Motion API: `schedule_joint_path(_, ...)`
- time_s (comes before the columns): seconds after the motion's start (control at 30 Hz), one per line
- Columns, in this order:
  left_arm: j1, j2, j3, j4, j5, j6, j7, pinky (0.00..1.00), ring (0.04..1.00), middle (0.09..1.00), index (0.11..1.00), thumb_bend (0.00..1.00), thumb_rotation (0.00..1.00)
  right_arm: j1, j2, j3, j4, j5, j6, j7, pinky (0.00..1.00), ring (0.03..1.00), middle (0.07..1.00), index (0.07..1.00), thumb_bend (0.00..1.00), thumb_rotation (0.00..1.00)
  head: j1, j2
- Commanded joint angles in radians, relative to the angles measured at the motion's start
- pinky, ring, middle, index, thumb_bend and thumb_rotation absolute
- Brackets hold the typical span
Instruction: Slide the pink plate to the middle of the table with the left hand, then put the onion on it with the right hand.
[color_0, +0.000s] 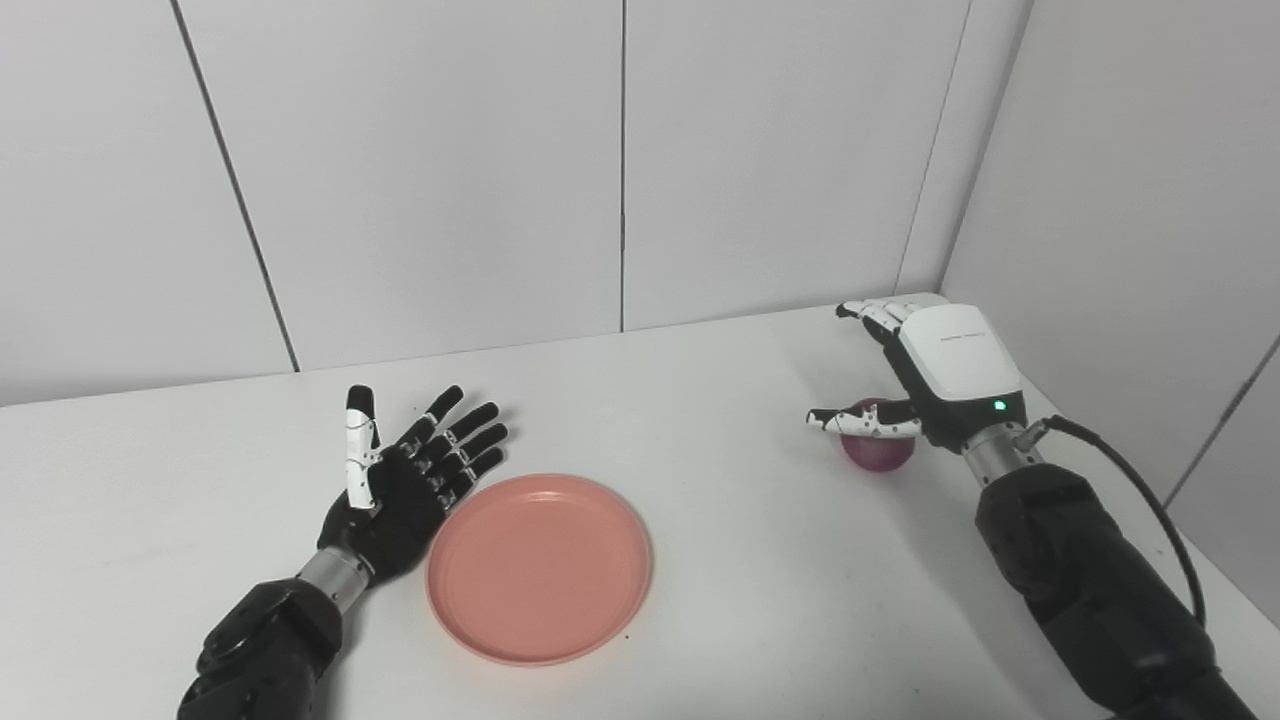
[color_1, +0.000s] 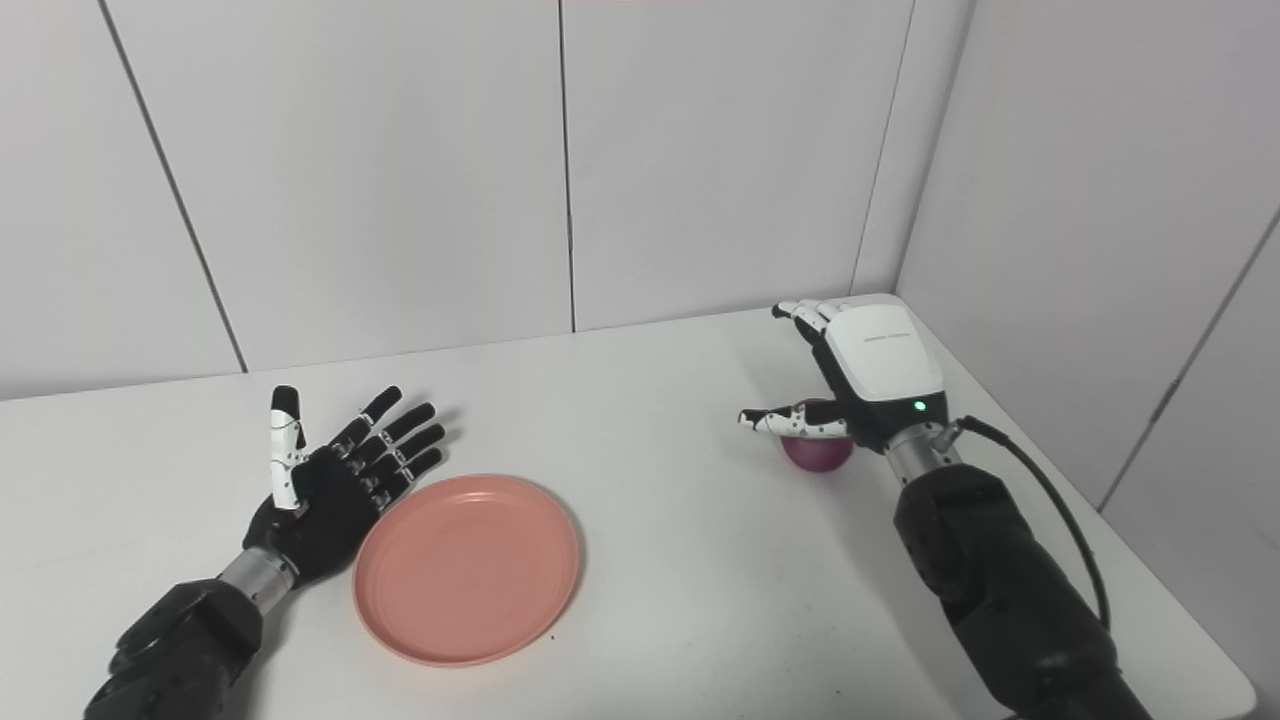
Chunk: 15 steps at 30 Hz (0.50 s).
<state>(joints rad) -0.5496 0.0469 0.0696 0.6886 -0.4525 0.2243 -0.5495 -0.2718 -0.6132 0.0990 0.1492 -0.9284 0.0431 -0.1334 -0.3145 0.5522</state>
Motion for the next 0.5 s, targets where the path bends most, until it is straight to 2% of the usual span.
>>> schedule_joint_path(0.0,0.044,0.012,-0.006,0.064,0.037,0.037,0.035,0.95,0.869,0.853,0.997,0.83,1.0,-0.061,-0.037,0.006,0.019,-0.017,-0.039,-0.05,0.59,0.729,0.784,0.768,0.88,0.71,0.003,0.001)
schedule_joint_path(0.23,0.048,0.015,-0.003,0.065,0.036,0.035,0.033,0.95,0.866,0.845,0.989,0.83,1.0,-0.092,-0.042,0.046,0.134,-0.01,-0.027,-0.062,0.58,0.725,0.78,0.773,0.85,0.76,0.009,0.003)
schedule_joint_path(0.47,0.053,0.015,0.004,0.056,0.033,0.044,0.037,0.94,0.864,0.847,0.991,0.82,1.0,-0.09,-0.006,0.043,0.191,0.072,-0.017,-0.059,0.53,0.702,0.77,0.766,0.83,0.77,0.013,0.007)
